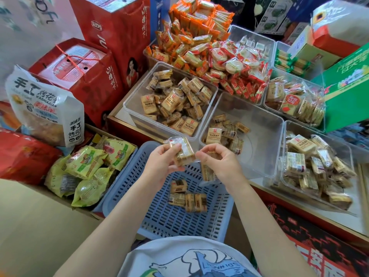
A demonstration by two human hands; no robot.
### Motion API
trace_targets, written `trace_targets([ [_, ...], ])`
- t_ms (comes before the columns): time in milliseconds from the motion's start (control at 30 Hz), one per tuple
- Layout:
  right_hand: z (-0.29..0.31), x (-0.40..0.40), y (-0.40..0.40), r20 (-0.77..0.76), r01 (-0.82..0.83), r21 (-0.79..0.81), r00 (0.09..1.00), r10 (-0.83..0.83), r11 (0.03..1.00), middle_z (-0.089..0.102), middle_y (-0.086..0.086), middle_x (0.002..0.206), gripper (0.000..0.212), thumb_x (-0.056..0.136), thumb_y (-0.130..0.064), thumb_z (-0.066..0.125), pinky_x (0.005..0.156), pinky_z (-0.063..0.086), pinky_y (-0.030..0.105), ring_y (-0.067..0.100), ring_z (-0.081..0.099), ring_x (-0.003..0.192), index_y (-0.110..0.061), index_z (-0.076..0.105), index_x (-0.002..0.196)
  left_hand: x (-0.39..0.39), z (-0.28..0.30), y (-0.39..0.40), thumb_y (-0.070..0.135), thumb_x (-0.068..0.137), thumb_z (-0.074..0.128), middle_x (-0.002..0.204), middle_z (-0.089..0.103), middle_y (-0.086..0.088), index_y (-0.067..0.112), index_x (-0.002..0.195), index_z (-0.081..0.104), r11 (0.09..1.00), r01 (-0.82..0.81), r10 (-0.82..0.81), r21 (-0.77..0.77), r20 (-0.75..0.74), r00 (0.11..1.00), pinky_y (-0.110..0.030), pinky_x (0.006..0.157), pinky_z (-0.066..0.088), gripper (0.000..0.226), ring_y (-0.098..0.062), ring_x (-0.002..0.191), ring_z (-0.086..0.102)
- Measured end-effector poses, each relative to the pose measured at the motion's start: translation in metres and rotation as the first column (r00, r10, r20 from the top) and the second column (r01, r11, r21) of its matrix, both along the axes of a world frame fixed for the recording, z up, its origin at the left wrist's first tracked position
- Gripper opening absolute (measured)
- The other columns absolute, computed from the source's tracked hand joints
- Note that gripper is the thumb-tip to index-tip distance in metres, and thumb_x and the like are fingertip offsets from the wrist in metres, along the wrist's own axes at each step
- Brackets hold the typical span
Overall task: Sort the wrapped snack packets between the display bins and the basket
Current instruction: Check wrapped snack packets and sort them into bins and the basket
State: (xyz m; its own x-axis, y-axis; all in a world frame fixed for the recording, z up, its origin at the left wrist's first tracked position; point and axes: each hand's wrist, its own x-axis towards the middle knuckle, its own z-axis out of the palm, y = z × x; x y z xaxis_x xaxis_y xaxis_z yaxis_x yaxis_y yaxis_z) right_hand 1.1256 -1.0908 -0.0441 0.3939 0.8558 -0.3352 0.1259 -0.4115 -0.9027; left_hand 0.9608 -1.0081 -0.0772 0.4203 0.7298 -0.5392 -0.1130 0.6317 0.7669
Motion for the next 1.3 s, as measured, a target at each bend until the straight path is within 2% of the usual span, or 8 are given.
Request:
trace_targets([
  [233, -0.003, -0.005, -0.003, 0.090, -0.058, 0.043, 0.995, 0.054, 0.997, 0.068, 0.001, 0.101, 0.013, 0.083, -0.032, 0.083, 0.092, 0.056, 0.051, 0.022, 0.064, 0.100, -0.032, 0.070, 0.087, 0.000, 0.009, -0.005, 0.023, 0.098, 0.063, 0.103, 0.078, -0.017, -0.002, 0.127, 0.061, 0.999, 0.028, -0.025, -0.034, 0.103, 0.994, -0.024, 0.065, 0.060, 0.039, -0.023, 0.087, 0.077],
  [367, 0.004, -0.002, -0.005, 0.103, -0.042, 0.082, 0.994, 0.033, 0.996, 0.067, 0.002, 0.100, 0.010, 0.086, -0.029, 0.080, 0.091, 0.056, 0.053, 0.023, 0.064, 0.097, -0.032, 0.071, 0.083, 0.006, 0.009, -0.009, 0.026, 0.088, 0.074, 0.135, 0.062, -0.023, 0.015, 0.161, 0.019, 0.997, -0.033, 0.041, -0.073, 0.109, 0.993, -0.033, 0.070, 0.063, 0.092, -0.031, 0.098, 0.076],
  [433, 0.006, -0.002, -0.006, 0.076, 0.006, 0.088, 0.997, -0.013, 0.996, 0.069, 0.005, 0.099, 0.009, 0.088, -0.029, 0.079, 0.089, 0.058, 0.051, 0.026, 0.066, 0.096, -0.030, 0.071, 0.083, 0.007, 0.007, -0.009, 0.041, 0.088, 0.075, 0.145, 0.055, -0.013, 0.040, 0.160, 0.016, 0.995, -0.005, 0.008, 0.098, -0.029, 1.000, -0.039, 0.086, 0.061, 0.093, -0.027, 0.113, 0.070],
  [533, 0.007, 0.000, -0.009, 0.014, 0.067, 0.066, 0.998, -0.068, 0.996, 0.071, 0.015, 0.100, 0.007, 0.090, -0.030, 0.077, 0.087, 0.060, 0.049, 0.034, 0.068, 0.096, -0.026, 0.072, 0.087, -0.003, 0.005, -0.004, 0.064, 0.080, 0.075, 0.155, 0.042, 0.015, 0.049, 0.138, 0.055, 0.843, 0.270, -0.180, 0.466, -0.228, 0.957, -0.035, 0.112, 0.041, 0.064, -0.005, 0.141, 0.043],
  [667, 0.008, 0.001, -0.015, -0.089, 0.083, 0.029, 0.993, -0.080, 0.996, 0.069, 0.021, 0.103, 0.016, 0.093, -0.029, 0.072, 0.074, 0.058, 0.031, 0.026, 0.067, 0.087, -0.013, 0.071, 0.097, -0.005, 0.008, -0.009, 0.022, 0.080, 0.086, 0.115, 0.074, 0.015, 0.034, 0.119, 0.072, 0.695, 0.380, -0.258, 0.610, -0.282, 0.924, -0.026, 0.096, 0.053, 0.043, -0.003, 0.111, 0.066],
  [767, 0.010, -0.001, -0.018, -0.105, 0.081, 0.018, 0.991, -0.078, 0.997, 0.070, 0.020, 0.101, 0.020, 0.093, -0.033, 0.072, 0.068, 0.057, 0.021, 0.014, 0.066, 0.080, -0.013, 0.071, 0.099, -0.003, 0.007, -0.014, 0.009, 0.083, 0.082, 0.103, 0.079, 0.005, 0.026, 0.113, 0.072, 0.783, 0.267, -0.218, 0.561, -0.153, 0.964, -0.027, 0.084, 0.058, 0.037, -0.013, 0.097, 0.074],
  [1167, 0.011, -0.002, -0.018, -0.060, 0.013, 0.057, 0.998, -0.010, 0.998, 0.069, 0.018, 0.099, 0.011, 0.095, -0.028, 0.071, 0.088, 0.059, 0.054, 0.038, 0.065, 0.100, -0.016, 0.070, 0.095, -0.011, 0.009, -0.012, 0.027, 0.081, 0.083, 0.100, 0.073, -0.006, 0.028, 0.100, 0.074, 0.864, 0.346, -0.388, 0.365, 0.049, 0.920, -0.029, 0.079, 0.057, 0.021, -0.021, 0.094, 0.068],
  [1300, 0.012, -0.004, -0.017, -0.009, 0.049, 0.065, 0.999, -0.049, 0.997, 0.071, 0.011, 0.097, 0.010, 0.097, -0.030, 0.067, 0.089, 0.059, 0.050, 0.031, 0.068, 0.098, -0.021, 0.071, 0.094, -0.009, 0.006, -0.014, 0.022, 0.081, 0.077, 0.100, 0.074, -0.005, 0.021, 0.108, 0.071, 0.903, 0.314, -0.348, 0.293, 0.070, 0.935, -0.028, 0.073, 0.056, 0.028, -0.021, 0.094, 0.069],
])
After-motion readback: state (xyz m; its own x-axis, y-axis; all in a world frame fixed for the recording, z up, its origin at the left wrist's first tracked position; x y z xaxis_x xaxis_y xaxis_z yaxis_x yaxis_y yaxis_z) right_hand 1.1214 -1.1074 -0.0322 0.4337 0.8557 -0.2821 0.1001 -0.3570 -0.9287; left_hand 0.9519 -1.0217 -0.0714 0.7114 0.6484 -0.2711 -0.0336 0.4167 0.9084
